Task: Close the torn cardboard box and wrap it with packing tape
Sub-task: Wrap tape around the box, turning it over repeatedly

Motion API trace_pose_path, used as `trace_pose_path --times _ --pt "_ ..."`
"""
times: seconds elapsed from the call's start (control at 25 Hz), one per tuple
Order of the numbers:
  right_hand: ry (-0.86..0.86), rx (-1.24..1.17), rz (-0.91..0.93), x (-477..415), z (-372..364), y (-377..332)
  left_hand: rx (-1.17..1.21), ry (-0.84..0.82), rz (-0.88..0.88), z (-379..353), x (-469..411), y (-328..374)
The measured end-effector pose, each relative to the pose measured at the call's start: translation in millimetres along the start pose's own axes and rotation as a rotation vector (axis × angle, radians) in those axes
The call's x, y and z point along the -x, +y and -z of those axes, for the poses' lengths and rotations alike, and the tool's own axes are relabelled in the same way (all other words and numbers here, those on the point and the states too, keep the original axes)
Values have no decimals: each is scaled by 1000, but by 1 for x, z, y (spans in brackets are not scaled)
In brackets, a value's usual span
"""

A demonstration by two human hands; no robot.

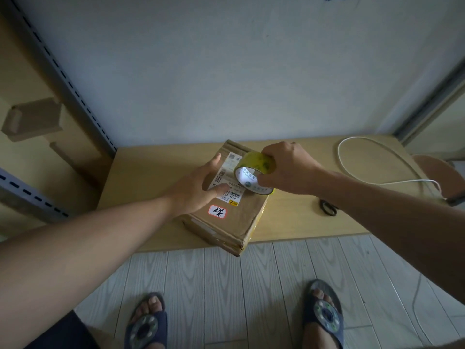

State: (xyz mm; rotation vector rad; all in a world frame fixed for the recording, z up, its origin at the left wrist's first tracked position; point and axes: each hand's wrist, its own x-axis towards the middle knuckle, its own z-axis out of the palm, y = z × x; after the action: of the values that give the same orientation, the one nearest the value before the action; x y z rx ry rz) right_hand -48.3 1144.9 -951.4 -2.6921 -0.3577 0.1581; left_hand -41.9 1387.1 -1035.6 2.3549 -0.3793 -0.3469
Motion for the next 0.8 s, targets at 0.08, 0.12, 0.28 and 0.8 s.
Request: trace_pose_path --times 0.08,0.12,0.28,0.8 --pt "-2 -6 4 11 6 3 -15 -11 25 -1 1 -1" --pt "-1 -23 -9 16 9 6 -25 -16 43 -1 0 -2" --pt "-82 -5 -96 44 19 21 -37 -48 54 -1 2 -3" --pt "-101 -99 -173 81 -11 52 -110 -7 51 -4 0 -8"
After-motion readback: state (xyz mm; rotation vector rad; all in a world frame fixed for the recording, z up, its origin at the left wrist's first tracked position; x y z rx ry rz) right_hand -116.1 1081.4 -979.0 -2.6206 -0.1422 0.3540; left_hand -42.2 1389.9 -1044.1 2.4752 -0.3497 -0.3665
